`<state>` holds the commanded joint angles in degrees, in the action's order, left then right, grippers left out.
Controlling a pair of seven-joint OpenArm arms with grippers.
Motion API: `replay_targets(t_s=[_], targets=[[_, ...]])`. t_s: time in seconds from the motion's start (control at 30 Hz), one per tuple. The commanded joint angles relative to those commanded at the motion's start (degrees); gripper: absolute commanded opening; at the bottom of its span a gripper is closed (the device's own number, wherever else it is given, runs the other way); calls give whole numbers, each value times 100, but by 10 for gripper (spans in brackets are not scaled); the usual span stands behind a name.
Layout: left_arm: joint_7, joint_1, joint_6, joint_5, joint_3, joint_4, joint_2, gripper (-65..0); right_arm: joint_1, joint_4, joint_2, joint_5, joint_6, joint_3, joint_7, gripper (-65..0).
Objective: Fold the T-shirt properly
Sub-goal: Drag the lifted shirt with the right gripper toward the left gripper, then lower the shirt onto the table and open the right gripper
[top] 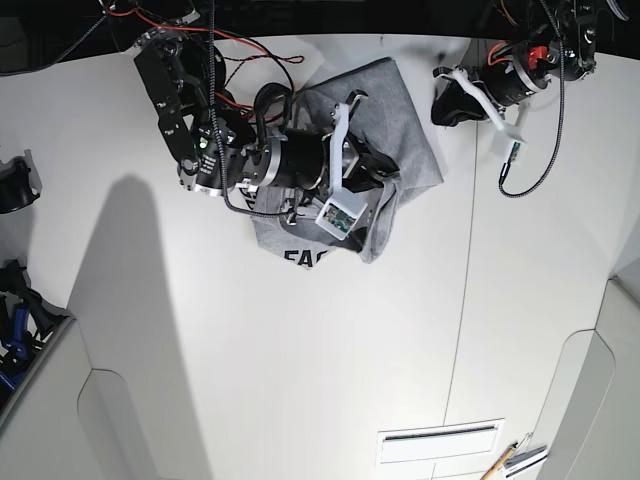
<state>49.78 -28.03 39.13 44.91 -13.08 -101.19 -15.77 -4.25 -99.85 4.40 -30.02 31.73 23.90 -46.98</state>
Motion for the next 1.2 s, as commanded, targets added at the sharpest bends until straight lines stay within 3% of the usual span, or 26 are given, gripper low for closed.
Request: replay_targets(t_s=[0.27,0.43,0.8,0.97,1.07,1.1,1.2], targets=[[39,42,9,166,0,2,87,-650,0,0,-24,-415,2,2,-15,-650],[39,44,9,284,0,2,87,-650,0,0,-365,-577,7,52,-348,-650],[39,116,7,286,0,2,87,-650,15,0,-522,-341,15,1169,-570,-650],[48,153,4,289,-2,2,81,-650,15,0,-522,-177,15,1266,-568,-650],[68,153,9,317,-2,-9,48,-650,17,0,-520,166,15,1259,-568,-460],[76,153,9,356,-17,-28,35,-650,15,0,-520,179,15,1259,-573,-422],[339,153,9,466,-201,-201,35,-650,15,0,-520,175,15,1257,-570,-410]])
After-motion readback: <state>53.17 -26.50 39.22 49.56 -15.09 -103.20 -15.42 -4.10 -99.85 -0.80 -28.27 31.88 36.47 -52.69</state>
